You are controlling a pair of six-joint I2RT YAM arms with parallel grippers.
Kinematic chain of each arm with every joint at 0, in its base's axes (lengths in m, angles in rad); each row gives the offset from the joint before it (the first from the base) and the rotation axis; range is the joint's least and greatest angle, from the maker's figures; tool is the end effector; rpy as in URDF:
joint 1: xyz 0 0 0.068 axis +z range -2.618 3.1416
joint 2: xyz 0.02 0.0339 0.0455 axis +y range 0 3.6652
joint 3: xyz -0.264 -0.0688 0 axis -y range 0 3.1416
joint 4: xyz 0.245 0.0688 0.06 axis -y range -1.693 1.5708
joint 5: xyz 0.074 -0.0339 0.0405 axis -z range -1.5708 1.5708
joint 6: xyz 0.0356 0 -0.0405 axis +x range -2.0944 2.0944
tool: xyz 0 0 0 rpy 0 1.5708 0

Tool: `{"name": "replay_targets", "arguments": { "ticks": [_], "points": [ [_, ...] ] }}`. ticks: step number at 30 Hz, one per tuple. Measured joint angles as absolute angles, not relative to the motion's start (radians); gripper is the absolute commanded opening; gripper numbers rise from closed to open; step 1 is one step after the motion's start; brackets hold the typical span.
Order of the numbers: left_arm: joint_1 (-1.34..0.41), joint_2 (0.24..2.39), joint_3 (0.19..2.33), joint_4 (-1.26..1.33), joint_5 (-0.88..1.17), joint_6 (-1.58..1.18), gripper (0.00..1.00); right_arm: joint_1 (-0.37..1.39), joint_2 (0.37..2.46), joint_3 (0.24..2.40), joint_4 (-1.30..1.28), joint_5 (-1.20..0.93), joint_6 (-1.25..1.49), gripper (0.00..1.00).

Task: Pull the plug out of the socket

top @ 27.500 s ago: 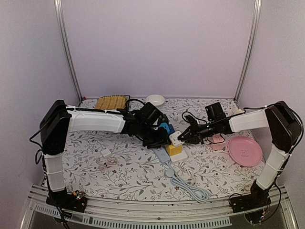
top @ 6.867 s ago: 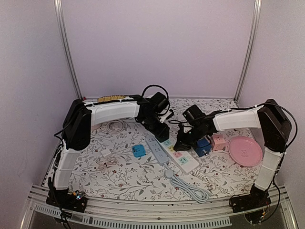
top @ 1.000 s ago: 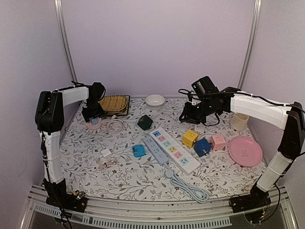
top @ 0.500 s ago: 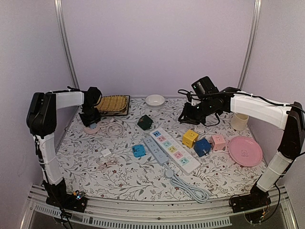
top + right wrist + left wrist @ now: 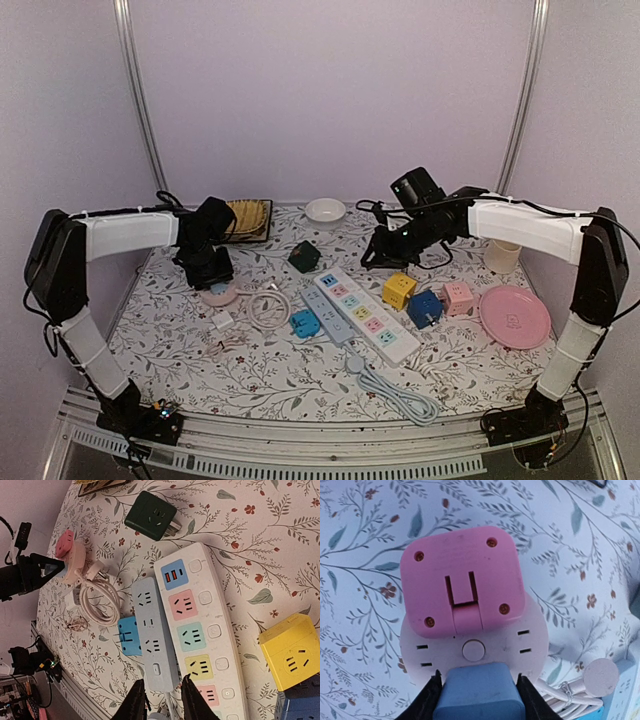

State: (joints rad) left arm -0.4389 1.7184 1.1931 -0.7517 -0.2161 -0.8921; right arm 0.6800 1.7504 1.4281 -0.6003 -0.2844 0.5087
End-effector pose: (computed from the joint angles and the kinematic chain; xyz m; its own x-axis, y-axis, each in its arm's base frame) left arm 0.3041 -0.1343 0.1996 -0.8233 -0.4534 -0.3415 -0.4491 0.8882 -0.0966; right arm 0.2922 0.2491 0.2663 -0.8995 -0.1262 -0.4184 -0.3403 0.8029 0.4894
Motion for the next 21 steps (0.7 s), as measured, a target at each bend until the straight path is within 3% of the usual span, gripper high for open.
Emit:
{"name": "replay_targets", "arguments": {
  "ticks": [11, 21],
  "points": [
    [-0.737, 1.715, 1.184, -0.699, -0.165, -0.958, 0.4, 0.684, 1.812, 1.428, -0.532, -0.429, 0.432, 0.26],
    [-0.907, 1.74, 1.182, -0.595, -0.141, -0.922, 0.38, 0.699, 1.957, 1.492, -0.491, -0.536, 0.411, 0.27]
  ]
}}
